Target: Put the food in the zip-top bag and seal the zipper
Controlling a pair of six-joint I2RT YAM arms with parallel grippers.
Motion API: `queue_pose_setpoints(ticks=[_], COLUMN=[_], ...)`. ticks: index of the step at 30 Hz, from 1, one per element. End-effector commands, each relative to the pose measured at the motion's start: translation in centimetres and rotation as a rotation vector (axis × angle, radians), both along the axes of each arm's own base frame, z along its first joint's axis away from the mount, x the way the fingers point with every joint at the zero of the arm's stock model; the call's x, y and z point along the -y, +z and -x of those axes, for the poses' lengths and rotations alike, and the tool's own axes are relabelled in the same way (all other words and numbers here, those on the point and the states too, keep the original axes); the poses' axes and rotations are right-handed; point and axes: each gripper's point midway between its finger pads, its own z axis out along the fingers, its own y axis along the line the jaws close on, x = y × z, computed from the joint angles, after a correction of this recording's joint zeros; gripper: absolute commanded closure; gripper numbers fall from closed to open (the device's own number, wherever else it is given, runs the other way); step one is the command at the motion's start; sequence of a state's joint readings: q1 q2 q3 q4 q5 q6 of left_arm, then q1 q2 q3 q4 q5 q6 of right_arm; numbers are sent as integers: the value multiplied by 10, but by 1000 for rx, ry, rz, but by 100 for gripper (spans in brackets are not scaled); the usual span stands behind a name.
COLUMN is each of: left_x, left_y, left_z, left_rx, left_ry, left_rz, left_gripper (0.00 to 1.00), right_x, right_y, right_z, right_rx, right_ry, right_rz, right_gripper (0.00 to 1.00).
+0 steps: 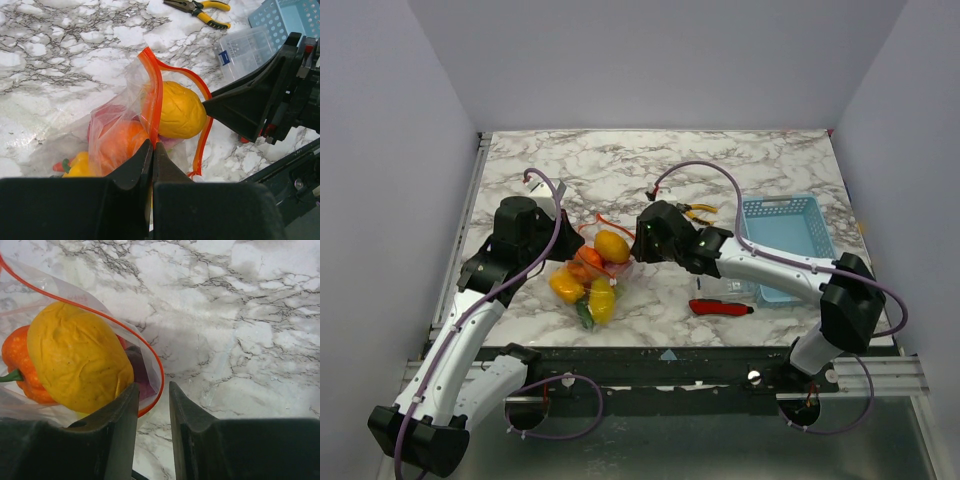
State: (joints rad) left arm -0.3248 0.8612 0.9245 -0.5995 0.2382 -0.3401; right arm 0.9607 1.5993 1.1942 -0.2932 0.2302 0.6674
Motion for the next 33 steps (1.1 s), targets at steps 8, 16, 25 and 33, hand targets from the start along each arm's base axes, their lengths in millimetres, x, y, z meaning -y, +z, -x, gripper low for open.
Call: queue_pose_setpoints(ticks=[8, 16, 25, 33], left_x=[0, -1, -20, -24], left_y=[2, 17, 24, -40], left_z=[-1, 13, 49, 40], left_rx=[20, -90, -104, -301], left_ry=[-5, 104, 324, 439], left_rz=[-6, 104, 348, 396], left_gripper=[100, 100, 100, 100], right_x=[-13, -24, -38, -43], right_y=[-14, 73, 108, 79], right_z=[-14, -17, 24, 26], right_rx=[21, 144, 104, 165], right_ry=[0, 61, 230, 344], right_rz=[20, -42, -189, -143], right_gripper=[73, 100, 100, 100])
